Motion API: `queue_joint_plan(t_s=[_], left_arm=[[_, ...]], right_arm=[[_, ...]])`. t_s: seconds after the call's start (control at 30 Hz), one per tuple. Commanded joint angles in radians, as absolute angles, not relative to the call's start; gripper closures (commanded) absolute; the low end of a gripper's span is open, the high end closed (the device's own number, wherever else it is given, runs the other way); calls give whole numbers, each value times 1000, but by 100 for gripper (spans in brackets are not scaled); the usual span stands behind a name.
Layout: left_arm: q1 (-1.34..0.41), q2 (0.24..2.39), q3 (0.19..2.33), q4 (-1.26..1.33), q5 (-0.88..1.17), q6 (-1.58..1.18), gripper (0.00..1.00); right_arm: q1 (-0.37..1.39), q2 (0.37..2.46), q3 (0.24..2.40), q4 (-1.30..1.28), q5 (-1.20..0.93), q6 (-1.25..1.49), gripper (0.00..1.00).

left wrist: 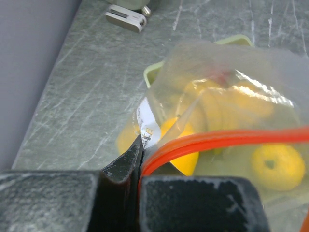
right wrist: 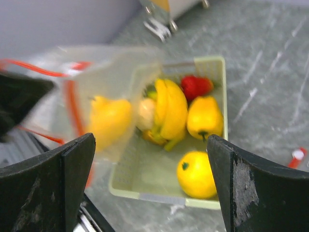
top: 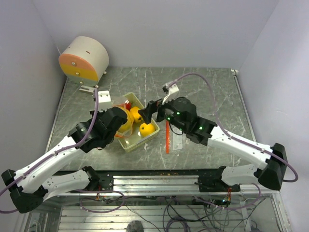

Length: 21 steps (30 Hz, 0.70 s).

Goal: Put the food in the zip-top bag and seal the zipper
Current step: Place the fake fruit in the zipper food storage bag, then pick up the fake fruit from the bin.

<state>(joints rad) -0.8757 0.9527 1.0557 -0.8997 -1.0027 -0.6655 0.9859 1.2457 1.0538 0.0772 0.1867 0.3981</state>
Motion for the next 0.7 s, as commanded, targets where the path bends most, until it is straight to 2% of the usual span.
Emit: queue_joint_plan(t_s=[0.0, 0.33, 0.67], left_arm=[[-871, 907, 1135, -985, -1126, -690, 93], [-871, 824, 1154, -1098, -1223, -758, 93], [-871, 809, 1128, -1051, -1200, -717, 93]], right_arm=[[983, 1363, 1087, -177, 233, 409, 1], [985, 1616, 1205, -309, 148, 410, 5], [985, 1814, 1326, -425, 222, 418, 5]])
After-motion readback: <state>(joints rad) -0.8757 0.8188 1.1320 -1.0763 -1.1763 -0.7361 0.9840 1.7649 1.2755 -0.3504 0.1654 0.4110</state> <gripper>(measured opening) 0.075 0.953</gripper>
